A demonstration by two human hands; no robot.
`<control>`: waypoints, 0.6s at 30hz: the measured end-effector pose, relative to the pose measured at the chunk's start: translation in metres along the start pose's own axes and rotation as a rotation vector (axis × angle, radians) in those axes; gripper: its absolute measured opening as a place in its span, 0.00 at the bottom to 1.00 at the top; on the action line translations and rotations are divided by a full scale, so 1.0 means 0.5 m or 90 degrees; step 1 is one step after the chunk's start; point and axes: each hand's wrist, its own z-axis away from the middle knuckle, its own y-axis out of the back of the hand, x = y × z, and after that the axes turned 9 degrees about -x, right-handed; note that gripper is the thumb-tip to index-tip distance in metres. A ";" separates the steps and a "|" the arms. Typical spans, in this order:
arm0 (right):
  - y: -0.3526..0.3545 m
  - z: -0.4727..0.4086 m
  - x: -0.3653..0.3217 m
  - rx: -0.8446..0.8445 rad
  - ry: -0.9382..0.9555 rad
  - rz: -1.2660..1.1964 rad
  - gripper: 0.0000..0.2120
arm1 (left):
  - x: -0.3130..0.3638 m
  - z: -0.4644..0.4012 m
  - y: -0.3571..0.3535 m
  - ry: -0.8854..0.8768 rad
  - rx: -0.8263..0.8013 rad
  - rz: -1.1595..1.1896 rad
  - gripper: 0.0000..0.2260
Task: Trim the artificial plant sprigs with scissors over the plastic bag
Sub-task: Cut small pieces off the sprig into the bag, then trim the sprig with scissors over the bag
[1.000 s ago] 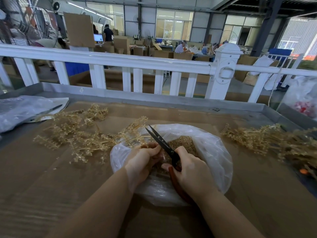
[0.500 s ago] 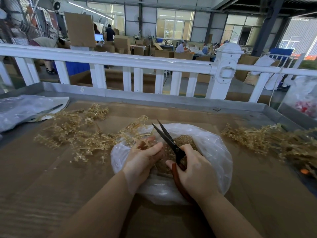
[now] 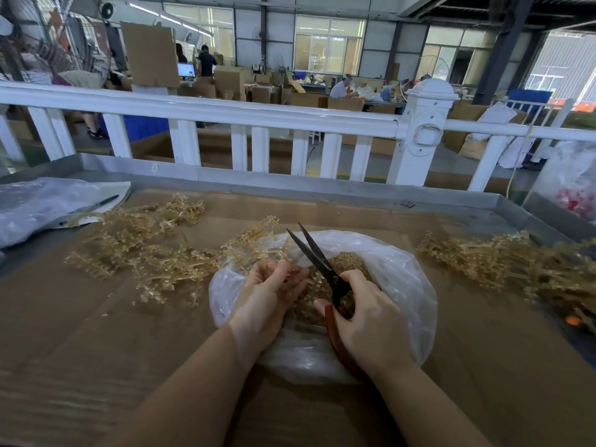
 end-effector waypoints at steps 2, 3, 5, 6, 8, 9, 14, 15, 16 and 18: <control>0.000 0.000 0.000 0.004 -0.001 0.002 0.16 | 0.004 0.003 0.005 0.007 -0.034 0.030 0.15; 0.000 0.001 0.000 0.006 -0.001 0.004 0.16 | 0.005 0.004 0.008 0.013 -0.047 0.025 0.18; 0.000 0.000 -0.001 0.006 0.000 0.005 0.16 | 0.006 0.009 0.010 0.019 -0.057 -0.001 0.20; 0.000 0.000 -0.001 0.006 -0.001 0.004 0.16 | 0.006 0.010 0.009 0.015 -0.054 -0.010 0.18; 0.000 0.000 0.000 0.009 0.000 0.005 0.16 | 0.004 0.010 0.007 0.004 -0.037 -0.010 0.14; 0.000 -0.001 -0.001 0.009 -0.001 0.008 0.16 | 0.004 0.009 0.005 0.003 -0.026 -0.009 0.13; 0.000 0.000 0.001 0.014 -0.005 0.005 0.16 | 0.002 -0.001 -0.009 -0.001 0.016 -0.008 0.12; 0.001 0.000 0.001 0.012 -0.005 0.001 0.16 | 0.003 -0.004 -0.011 0.004 0.032 0.003 0.12; 0.002 0.001 0.002 0.012 -0.003 -0.002 0.15 | 0.005 -0.006 -0.013 0.012 0.046 0.014 0.11; 0.003 0.001 0.003 0.012 -0.003 -0.006 0.15 | 0.011 -0.007 -0.016 0.026 0.069 0.042 0.05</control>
